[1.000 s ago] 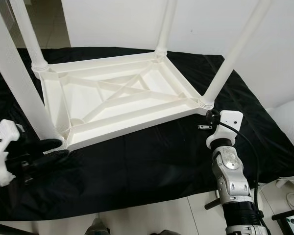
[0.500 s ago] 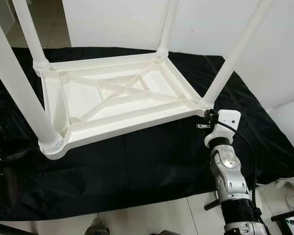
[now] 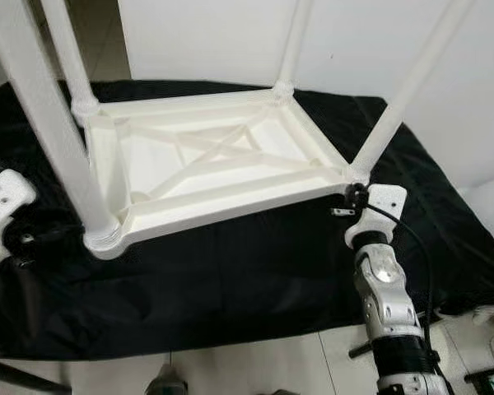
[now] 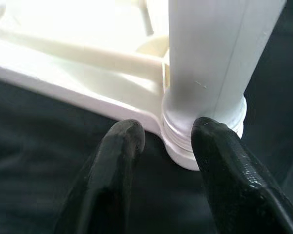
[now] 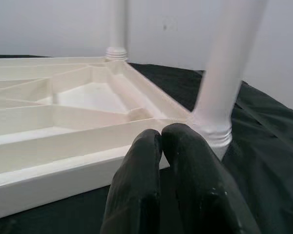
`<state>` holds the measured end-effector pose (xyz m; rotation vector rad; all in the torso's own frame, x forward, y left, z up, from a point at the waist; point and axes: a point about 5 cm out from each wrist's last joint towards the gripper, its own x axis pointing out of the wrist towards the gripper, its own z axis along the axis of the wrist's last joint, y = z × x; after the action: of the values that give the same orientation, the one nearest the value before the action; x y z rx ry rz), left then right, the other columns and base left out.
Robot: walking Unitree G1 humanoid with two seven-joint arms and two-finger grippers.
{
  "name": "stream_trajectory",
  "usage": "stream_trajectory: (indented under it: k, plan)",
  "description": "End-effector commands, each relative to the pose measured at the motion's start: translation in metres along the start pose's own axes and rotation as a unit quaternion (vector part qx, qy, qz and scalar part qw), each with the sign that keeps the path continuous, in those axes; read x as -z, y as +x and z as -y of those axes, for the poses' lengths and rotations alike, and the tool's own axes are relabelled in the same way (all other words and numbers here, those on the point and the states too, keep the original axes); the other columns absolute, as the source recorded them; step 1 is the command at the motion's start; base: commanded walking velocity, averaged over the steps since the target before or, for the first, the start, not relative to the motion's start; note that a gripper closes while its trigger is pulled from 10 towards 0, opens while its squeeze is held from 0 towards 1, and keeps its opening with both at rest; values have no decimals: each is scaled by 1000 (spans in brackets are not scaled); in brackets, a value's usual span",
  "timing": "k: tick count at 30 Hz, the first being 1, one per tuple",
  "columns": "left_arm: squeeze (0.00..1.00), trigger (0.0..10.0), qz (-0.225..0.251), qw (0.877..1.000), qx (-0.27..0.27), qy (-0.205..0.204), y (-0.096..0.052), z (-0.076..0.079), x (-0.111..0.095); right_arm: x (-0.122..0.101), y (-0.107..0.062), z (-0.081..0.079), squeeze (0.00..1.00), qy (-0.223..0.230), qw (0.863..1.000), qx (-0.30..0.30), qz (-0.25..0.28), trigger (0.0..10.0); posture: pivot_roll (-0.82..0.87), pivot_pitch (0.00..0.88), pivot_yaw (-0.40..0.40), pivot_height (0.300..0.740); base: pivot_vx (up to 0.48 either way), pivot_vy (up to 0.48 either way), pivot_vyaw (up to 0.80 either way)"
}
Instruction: Building children table
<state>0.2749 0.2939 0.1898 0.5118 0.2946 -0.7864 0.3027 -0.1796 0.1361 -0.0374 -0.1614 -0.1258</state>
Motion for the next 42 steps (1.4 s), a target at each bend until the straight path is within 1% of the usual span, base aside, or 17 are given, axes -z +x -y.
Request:
stream_trajectory:
  k: [1, 4, 9, 13, 14, 17, 18, 21, 23, 24, 26, 29, 32, 34, 36, 39, 42]
  plan:
    - [0, 10000, 9, 992, -128, 12, 9, -10, -4, -1, -1, 6, 0, -1, 1000, 11, 3, 10000, 186, 43, -78, 740, 0, 0, 0]
    - [0, 10000, 2, 994, -107, 17, 12, -7, 0, -1, -4, 9, 0, -1, 1000, 18, 2, 10000, 178, 46, -74, 740, 0, 0, 0]
    - [0, 10000, -34, 992, -119, 34, 10, -14, 9, 0, -6, 11, 0, -2, 1000, 21, 2, 10000, 175, 50, -73, 740, 0, 0, 0]
    - [0, 10000, -32, 992, -118, 39, 10, -19, 9, 0, -6, 10, 0, -3, 1000, 20, 1, 10000, 175, 49, -74, 740, 0, 0, 0]
    - [0, 10000, -15, 994, -101, 40, 10, -16, 5, 0, -6, 10, 0, -3, 1000, 20, 1, 10000, 176, 49, -77, 740, 0, 0, 0]
    - [0, 10000, 3, 994, -101, 43, 12, -16, 0, 0, -6, 9, 0, -3, 1000, 18, 0, 10000, 178, 48, -78, 740, 0, 0, 0]
    - [0, 10000, -7, 993, -107, 57, 13, -18, 1, 0, -5, 8, 0, -3, 1000, 16, 1, 10000, 181, 46, -81, 740, 0, 0, 0]
    - [0, 10000, -18, 991, -112, 67, 13, -19, 3, -1, -4, 8, 0, -2, 1000, 15, 1, 10000, 181, 46, -81, 740, 0, 0, 0]
    - [0, 10000, -27, 988, -132, 71, 14, -24, 5, -1, -4, 7, 0, -2, 1000, 13, 1, 10000, 180, 41, -85, 740, 0, 0, 0]
    - [0, 10000, -33, 980, -176, 82, 14, -35, 2, -1, -3, 6, 0, -2, 1000, 10, 1, 10000, 185, 36, -92, 740, 0, 0, 0]
    - [0, 10000, -33, 980, -176, 82, 14, -35, 2, -1, -3, 6, 0, -2, 1000, 10, 1, 10000, 185, 36, -92, 740, 0, 0, 0]
    - [0, 10000, -2, 971, -226, 82, 19, -48, -10, -1, -2, 4, 0, -2, 1000, 5, 2, 10000, 180, 33, -95, 740, 0, 0, 0]
    - [0, 10000, 7, 969, -234, 80, 20, -49, -12, -2, -2, 4, 0, -2, 1000, 4, 2, 10000, 177, 33, -97, 740, 0, 0, 0]
    - [0, 10000, 27, 966, -247, 67, 27, -51, -16, -2, -2, 4, 0, -3, 1000, 3, 1, 10000, 168, 36, -102, 740, 0, 0, 0]
    - [0, 10000, 54, 967, -244, 56, 35, -49, -21, -1, -3, 4, 0, -4, 1000, 2, -1, 10000, 164, 38, -104, 740, 0, 0, 0]
    - [0, 10000, 62, 968, -239, 51, 38, -47, -22, -1, -4, 4, 0, -4, 1000, 1, -1, 10000, 159, 41, -105, 740, 0, 0, 0]
    - [0, 10000, 118, 975, -190, 17, 51, -36, -28, -1, -5, 5, 0, -6, 1000, 1, -3, 10000, 147, 49, -102, 740, 0, 0, 0]
